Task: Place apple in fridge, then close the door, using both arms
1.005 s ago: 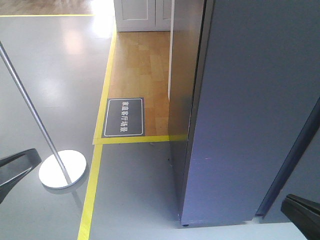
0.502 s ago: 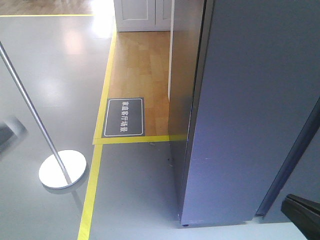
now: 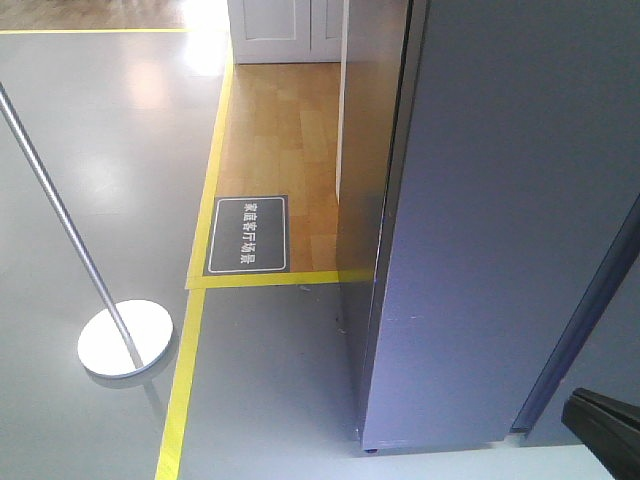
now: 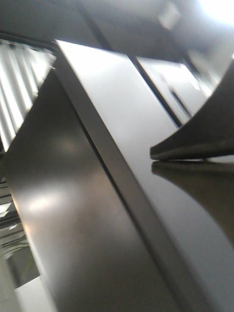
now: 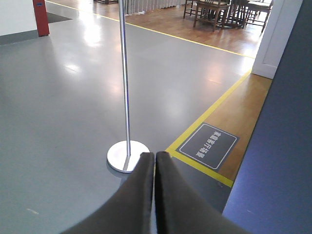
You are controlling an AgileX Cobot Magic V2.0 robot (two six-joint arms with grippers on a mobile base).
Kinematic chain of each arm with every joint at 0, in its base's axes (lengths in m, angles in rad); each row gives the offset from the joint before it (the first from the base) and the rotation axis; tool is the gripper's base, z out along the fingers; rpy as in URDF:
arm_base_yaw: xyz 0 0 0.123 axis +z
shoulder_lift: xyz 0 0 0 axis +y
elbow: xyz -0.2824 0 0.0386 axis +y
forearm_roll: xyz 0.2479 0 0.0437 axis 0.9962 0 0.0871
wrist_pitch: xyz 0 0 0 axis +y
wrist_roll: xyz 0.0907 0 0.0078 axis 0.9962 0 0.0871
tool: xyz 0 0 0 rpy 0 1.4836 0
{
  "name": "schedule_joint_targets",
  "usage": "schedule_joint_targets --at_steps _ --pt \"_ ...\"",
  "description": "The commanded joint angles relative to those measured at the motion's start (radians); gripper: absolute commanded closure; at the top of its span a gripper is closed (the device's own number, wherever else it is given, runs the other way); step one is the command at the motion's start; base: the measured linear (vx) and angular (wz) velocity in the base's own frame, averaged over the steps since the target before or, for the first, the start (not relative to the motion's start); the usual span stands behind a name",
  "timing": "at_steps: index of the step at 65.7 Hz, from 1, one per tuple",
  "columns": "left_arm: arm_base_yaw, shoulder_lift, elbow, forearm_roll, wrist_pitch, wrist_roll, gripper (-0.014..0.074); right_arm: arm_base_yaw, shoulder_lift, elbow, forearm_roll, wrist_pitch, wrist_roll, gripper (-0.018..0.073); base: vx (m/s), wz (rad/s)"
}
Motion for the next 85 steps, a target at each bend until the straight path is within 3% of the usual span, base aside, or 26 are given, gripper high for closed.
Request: schedule_joint_targets --at_steps 1,7,13,20,25,35,42,53,65,73,85 --pt "-0.003 -0.002 -0.024 0.005 -0.042 0.244 0.0602 -0.003 0.010 -0.026 0.044 -0.036 -0.006 0.0562 0.00 0.00" --pt "-0.003 -0.003 -0.015 -0.003 -0.042 0.478 0.0602 -0.003 0.010 -0.026 0.044 -0.036 -0.006 0.0562 0.00 0.00" --pt "-0.003 -0.003 0.011 -0.064 -0.026 0.691 0.0602 -0.003 0.010 -0.026 0.044 -0.036 -0.006 0.0562 0.00 0.00" --pt "-0.003 -0.012 0.065 -0.171 0.039 0.948 0.0602 -0.003 0.010 -0.026 0.044 -0.036 -0.006 0.0562 0.00 0.00" --pt "-0.004 -0.035 0.105 -0.288 0.105 1.057 0.0602 -0.003 0.010 -0.026 0.044 -0.036 -0.006 0.0562 0.00 0.00" --pt "-0.015 -0.114 0.175 -0.481 0.326 1.170 0.0602 -0.003 0.010 -0.026 0.044 -0.036 -0.006 0.0562 0.00 0.00" --pt "-0.035 -0.176 0.221 -0.563 0.501 1.239 0.0602 -0.003 0.010 -0.026 0.044 -0.036 -0.006 0.0562 0.00 0.00" --pt "-0.042 -0.272 0.285 -0.577 0.669 1.329 0.0602 -0.003 0.010 -0.026 0.044 -0.036 -0.006 0.0562 0.00 0.00" --pt "-0.043 -0.378 0.348 -0.577 0.683 1.412 0.0602 -0.003 0.010 -0.026 0.044 -0.036 -0.006 0.0562 0.00 0.00" --pt "-0.043 -0.450 0.402 -0.577 0.676 1.416 0.0602 -0.003 0.010 -0.026 0.044 -0.036 -0.006 0.0562 0.00 0.00" --pt "-0.044 -0.563 0.402 -0.568 0.789 1.493 0.0602 -0.003 0.010 -0.026 0.044 -0.036 -0.006 0.0562 0.00 0.00"
